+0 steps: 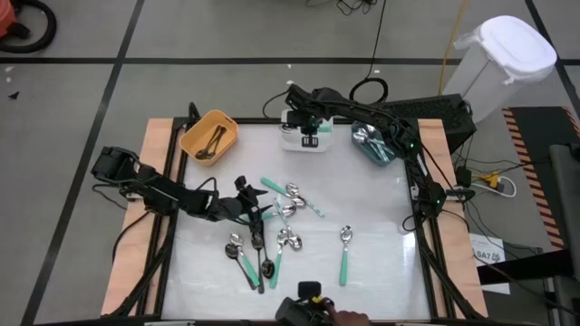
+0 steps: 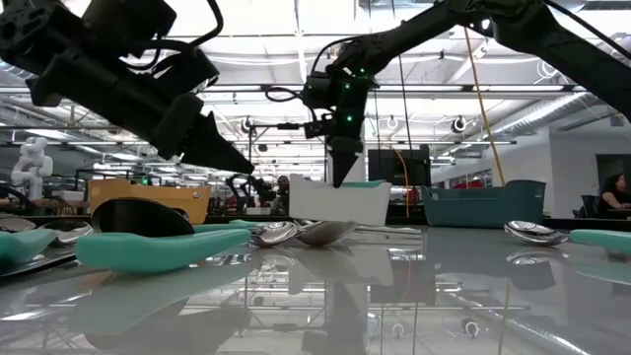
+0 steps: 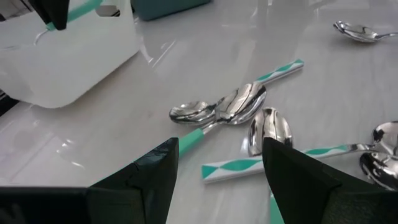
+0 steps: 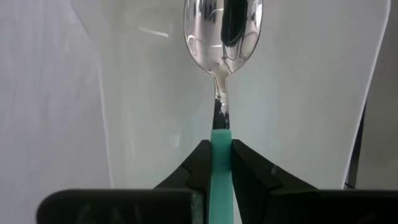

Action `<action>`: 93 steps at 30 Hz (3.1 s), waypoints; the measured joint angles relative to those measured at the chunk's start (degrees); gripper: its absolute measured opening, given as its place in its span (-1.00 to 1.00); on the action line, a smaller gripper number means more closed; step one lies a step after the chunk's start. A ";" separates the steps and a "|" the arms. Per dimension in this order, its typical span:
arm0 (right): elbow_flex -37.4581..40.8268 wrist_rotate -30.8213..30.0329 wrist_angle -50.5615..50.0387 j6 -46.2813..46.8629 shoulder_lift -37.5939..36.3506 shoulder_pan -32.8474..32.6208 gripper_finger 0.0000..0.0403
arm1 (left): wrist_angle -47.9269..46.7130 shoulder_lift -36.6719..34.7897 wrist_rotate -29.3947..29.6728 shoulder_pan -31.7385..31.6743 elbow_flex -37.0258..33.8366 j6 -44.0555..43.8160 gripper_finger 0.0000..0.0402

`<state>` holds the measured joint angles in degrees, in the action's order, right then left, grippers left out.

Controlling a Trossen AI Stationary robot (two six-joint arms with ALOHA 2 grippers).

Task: Sort silverware by color (type)
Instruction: Put the blue spoon into the white bin

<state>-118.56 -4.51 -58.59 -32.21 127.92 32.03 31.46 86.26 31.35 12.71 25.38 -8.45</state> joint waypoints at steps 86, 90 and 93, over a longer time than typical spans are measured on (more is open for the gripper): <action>59.38 -4.43 37.37 47.67 -34.88 -42.19 -0.31 | -1.79 0.00 -2.95 11.45 1.04 -10.36 0.15; 63.83 -11.79 43.33 55.56 -34.88 -46.53 -0.31 | -1.76 -0.01 -1.97 13.66 1.04 -12.35 0.15; 64.52 -18.21 45.46 60.37 -34.88 -49.87 -0.31 | -2.11 -0.01 0.05 15.02 1.04 -13.17 0.15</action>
<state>-54.04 -22.72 -13.12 28.17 93.03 -17.83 29.35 86.25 31.40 27.73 26.41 -21.63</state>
